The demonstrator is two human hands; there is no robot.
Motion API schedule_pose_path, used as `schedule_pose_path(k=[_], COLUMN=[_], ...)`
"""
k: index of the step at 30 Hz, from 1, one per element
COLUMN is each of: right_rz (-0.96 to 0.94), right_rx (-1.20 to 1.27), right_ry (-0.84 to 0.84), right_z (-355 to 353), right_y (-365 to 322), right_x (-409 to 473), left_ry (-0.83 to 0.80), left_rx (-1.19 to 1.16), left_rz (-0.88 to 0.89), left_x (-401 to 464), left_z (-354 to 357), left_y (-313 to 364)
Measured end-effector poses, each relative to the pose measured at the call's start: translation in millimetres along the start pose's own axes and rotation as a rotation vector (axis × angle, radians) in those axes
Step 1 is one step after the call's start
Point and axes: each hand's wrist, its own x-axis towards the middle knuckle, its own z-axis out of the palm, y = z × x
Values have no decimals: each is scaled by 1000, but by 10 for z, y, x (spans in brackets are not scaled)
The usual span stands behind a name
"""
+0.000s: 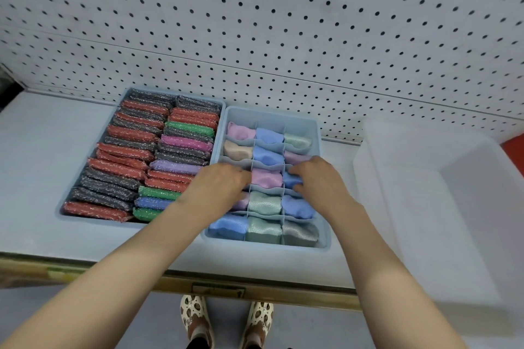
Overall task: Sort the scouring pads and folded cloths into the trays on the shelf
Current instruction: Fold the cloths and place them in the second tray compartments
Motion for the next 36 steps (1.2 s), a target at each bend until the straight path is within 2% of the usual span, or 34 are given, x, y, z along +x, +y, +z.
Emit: schedule_pose_path(k=[2,6,9,11,13,16,22,28,31,34,36], right_rz=[-23,-23,-10,-73,-144,-167,-122,-105,-30,-65,-91], right_rx=[-60,-38,78,180,218,68,-3,179,31,-152,-126], right_ry=[-22,-23,56,135,99,46,143,141,126,111,199], right_z=[-4,27,8,1,18,138,257,92,22,60,130], right_y=[-45,-34,-37,-106,-240,-404,-494,-290,-55,-76,-80], right_x=[5,23,-68,-180,-283,-279,-196,-353,-404,-431,-408], left_ry=[-41,-21,-31,-44,-5,3,104,149,187,159,151], left_rx=[47,109,141,168,122,99,93,51,19,74,90], left_rz=[-39,-45,-34,-18,-4,10,-18,-37,-21,-58,-72], left_x=[-13,-80,-84,-81,-85,-115,-126,-145,-185,-195,-176], left_z=[-4,54,71,72,144,122,87,152,185,182,207], left_y=[31,63,107,110,85,127,168,133,123,151,163])
